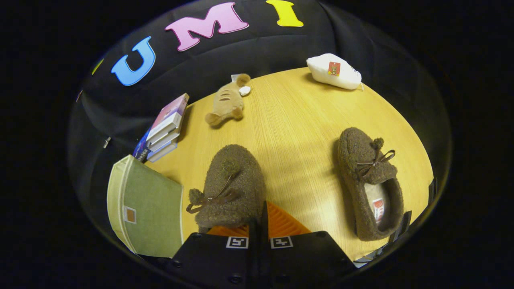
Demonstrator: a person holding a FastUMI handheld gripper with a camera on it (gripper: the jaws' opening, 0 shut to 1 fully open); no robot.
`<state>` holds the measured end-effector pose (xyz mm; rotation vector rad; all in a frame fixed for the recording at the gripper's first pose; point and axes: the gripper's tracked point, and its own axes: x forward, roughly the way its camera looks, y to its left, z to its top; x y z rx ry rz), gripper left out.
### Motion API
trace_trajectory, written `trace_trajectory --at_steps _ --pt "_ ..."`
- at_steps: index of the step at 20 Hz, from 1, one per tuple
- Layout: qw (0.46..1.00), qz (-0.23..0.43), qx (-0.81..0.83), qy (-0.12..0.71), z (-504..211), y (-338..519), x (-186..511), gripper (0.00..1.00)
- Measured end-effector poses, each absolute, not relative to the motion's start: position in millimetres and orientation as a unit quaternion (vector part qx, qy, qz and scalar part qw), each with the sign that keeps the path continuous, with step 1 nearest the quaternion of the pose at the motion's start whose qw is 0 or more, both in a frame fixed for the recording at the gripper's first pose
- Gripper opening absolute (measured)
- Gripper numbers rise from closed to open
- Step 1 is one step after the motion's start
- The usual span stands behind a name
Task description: Open the storage box then place both shoes into the box .Put the left shoe in first, then the right shoe, with the right side of both shoes facing outward in a uniform manner.
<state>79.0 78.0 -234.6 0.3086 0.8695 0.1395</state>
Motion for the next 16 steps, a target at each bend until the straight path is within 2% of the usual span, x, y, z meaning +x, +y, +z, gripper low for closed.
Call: trace_trajectory --at_steps 7,16 --pt "0.886 0.113 0.196 0.404 -143.0 143.3 49.5 0.05" --pt "0.863 0.205 0.224 0.405 -82.6 276.4 37.2 0.05"
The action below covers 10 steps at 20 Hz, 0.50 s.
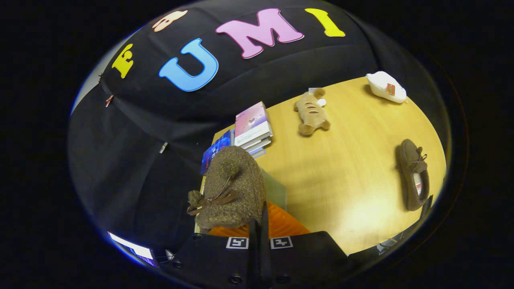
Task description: Open the storage box then place both shoes into the box .Put the left shoe in first, then the right shoe, with the right side of both shoes facing outward in a uniform manner.
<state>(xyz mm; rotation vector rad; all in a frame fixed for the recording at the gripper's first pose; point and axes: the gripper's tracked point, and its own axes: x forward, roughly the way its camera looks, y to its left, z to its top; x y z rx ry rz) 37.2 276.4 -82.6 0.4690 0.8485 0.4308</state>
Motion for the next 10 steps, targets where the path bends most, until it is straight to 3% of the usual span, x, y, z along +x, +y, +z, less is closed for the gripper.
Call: trace_trajectory --at_steps 10 --pt "0.851 0.198 0.183 0.450 -137.6 384.6 37.7 0.07"
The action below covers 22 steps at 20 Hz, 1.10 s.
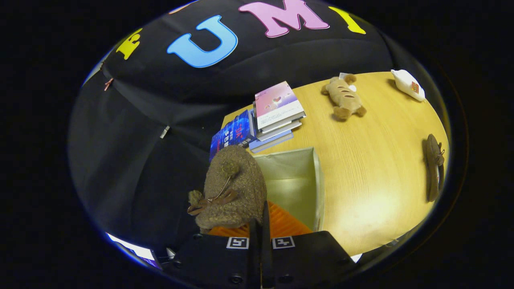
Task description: Open the storage box then place both shoes into the box .Put the left shoe in first, then the right shoe, with the right side of both shoes facing outward in a uniform manner.
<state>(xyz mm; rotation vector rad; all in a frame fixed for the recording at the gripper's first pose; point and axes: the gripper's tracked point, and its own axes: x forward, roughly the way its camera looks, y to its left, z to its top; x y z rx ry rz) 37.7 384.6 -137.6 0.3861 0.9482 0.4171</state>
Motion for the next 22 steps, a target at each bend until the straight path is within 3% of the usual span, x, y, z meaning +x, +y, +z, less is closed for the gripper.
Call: trace_trajectory --at_steps 4,11,12,15,16,17,18,22 --pt "0.841 0.175 0.164 0.485 -179.9 400.7 31.9 0.07" --pt "0.822 0.178 0.176 0.511 -205.8 425.8 27.4 0.18" --pt "0.814 0.188 0.185 0.517 -202.7 433.5 23.3 0.23" --pt "0.800 0.219 0.202 0.521 -190.7 448.6 14.8 0.65" --pt "0.801 0.227 0.197 0.517 -186.9 448.9 11.6 0.72" --pt "0.804 0.236 0.191 0.512 -180.6 446.1 8.6 0.92" --pt "0.807 0.245 0.185 0.504 -176.9 444.5 5.9 0.98" --pt "0.841 0.272 0.140 0.446 -150.3 409.6 5.6 0.98"
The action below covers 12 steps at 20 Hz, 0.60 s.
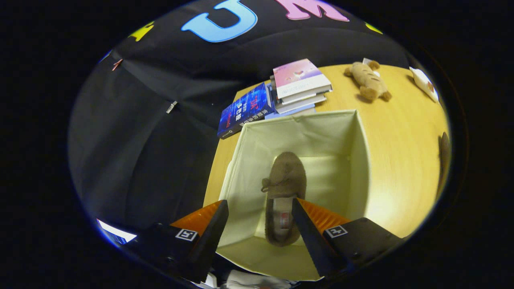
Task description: Open the storage box then place both shoes into the box .Put the left shoe in first, then the right shoe, with the right side of both shoes facing outward in a uniform manner.
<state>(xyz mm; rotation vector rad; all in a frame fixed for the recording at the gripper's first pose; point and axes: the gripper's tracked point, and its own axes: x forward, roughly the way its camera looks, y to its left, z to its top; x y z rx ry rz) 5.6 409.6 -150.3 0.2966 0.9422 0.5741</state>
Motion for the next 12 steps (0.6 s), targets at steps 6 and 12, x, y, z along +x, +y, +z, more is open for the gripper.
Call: trace_trajectory --at_steps 6,12 --pt "0.891 0.269 0.079 0.357 -115.6 315.1 21.7 0.99" --pt "0.928 0.216 0.006 0.302 -115.1 188.4 48.2 0.98"
